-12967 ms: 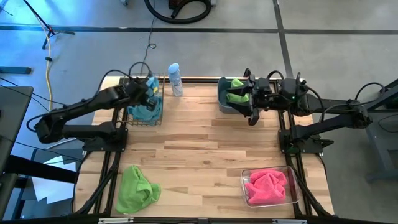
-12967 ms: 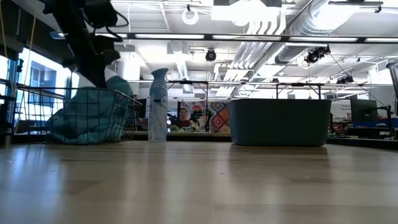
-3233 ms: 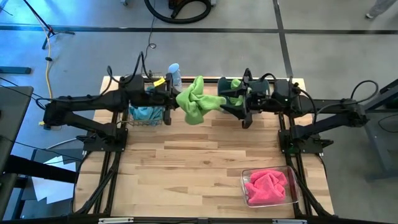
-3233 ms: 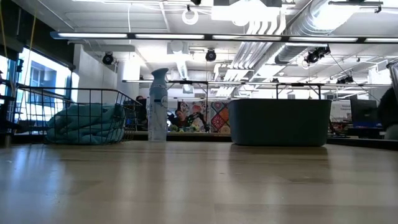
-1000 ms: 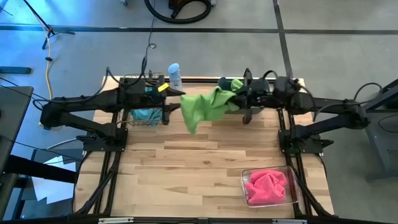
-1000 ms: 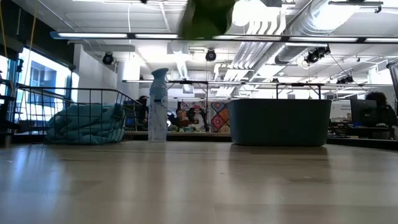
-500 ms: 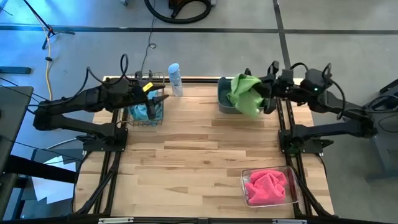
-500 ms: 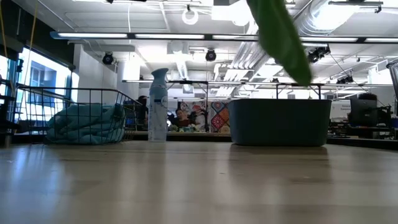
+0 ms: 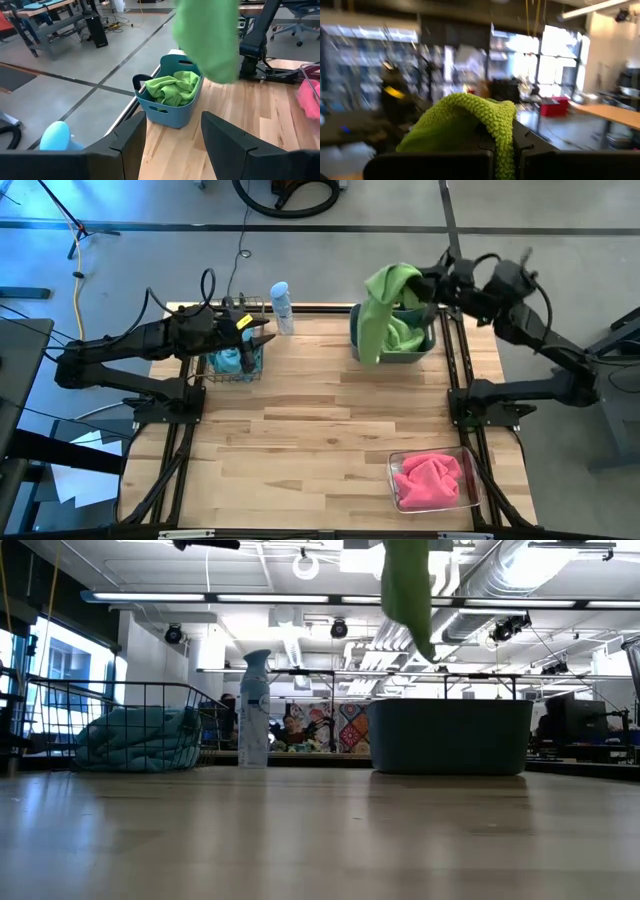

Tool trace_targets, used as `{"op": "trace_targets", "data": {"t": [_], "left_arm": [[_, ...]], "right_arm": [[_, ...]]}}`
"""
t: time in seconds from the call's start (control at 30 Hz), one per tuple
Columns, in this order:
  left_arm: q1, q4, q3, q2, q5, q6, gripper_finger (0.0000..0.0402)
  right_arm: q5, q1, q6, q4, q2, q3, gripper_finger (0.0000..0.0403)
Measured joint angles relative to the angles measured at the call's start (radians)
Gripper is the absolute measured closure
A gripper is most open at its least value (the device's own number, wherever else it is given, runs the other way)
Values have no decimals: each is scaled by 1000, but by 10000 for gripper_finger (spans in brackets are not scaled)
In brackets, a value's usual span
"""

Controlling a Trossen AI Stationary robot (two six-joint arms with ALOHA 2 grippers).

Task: Sort microfiber towel by color & place in baskets
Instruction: Put the green towel into the blue bin

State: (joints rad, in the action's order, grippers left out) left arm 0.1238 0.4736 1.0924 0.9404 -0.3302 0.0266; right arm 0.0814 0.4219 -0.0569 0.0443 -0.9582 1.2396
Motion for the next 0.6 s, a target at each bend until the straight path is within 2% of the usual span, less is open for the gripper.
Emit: {"op": "trace_targets", "data": {"t": [0.3, 0.43, 0.6], "left_arm": [[0, 0, 0, 0, 2, -33, 224], [0, 1, 0, 0, 2, -33, 224], [0, 1, 0, 0, 2, -33, 224]], "right_arm": [[-18, 110, -137, 415, -169, 309, 403], [-27, 147, -123, 464, -194, 337, 403], [-28, 178, -78, 507, -193, 288, 403]]}}
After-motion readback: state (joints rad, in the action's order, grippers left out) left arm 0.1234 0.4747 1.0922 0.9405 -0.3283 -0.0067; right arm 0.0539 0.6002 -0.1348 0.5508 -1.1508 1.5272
